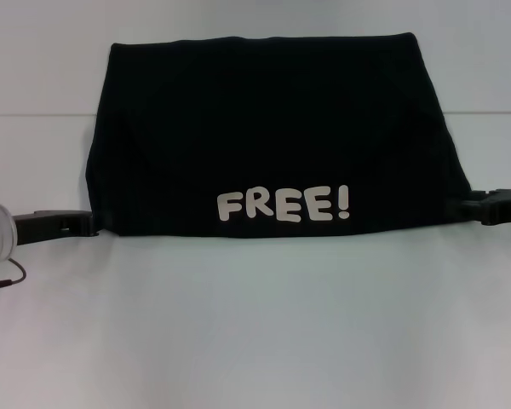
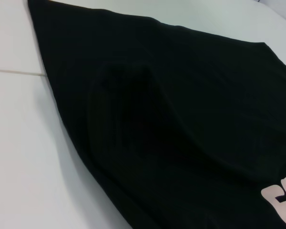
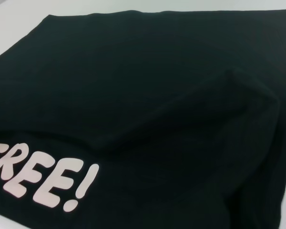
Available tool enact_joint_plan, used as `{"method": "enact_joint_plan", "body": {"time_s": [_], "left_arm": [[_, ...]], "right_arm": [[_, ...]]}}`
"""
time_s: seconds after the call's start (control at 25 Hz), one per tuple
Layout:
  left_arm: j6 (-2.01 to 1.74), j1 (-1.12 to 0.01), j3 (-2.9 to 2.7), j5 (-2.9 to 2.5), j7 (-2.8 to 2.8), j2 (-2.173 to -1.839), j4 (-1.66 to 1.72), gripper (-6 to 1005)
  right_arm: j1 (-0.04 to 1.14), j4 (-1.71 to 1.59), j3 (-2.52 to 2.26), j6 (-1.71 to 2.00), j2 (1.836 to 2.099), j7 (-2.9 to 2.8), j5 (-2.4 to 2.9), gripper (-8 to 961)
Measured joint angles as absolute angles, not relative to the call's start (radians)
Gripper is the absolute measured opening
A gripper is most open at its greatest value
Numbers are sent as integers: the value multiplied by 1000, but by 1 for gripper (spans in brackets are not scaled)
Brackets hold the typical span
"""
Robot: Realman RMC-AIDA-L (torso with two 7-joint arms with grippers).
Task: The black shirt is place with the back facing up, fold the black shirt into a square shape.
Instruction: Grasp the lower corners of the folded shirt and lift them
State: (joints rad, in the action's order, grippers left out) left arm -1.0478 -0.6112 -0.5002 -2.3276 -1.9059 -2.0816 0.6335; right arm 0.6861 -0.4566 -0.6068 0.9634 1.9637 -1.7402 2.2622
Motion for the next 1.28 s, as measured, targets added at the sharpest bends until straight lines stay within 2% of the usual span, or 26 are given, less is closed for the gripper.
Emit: {"method": "enact_joint_plan", "body": {"time_s": [0.12, 0.32, 0.44, 0.64, 0.92, 1.28], "left_arm": [[-1048, -612, -500, -2327, -1906, -2082, 633, 19], [-1048, -612, -500, -2327, -1906, -2082, 633, 20], [-1048, -612, -500, -2329, -1907, -2082, 633, 20], [-1048, -612, -499, -2331, -1907, -2081, 634, 19], [-1125, -587, -479, -2325, -1924, -2080, 673, 19], [-1477, -489, -406, -2327, -1962, -2085, 842, 20]], "right_arm": [[692, -445, -611, 943, 1969, -1740, 2263, 664], [697, -419, -625, 897, 1970, -1758, 2263, 510], [696, -411, -625, 890, 1970, -1758, 2262, 291], [678, -425, -603, 904, 1974, -1747, 2243, 53], [625, -471, -592, 1021, 1964, -1743, 2227, 26], [487, -579, -530, 1319, 1952, -1722, 2226, 9]]}}
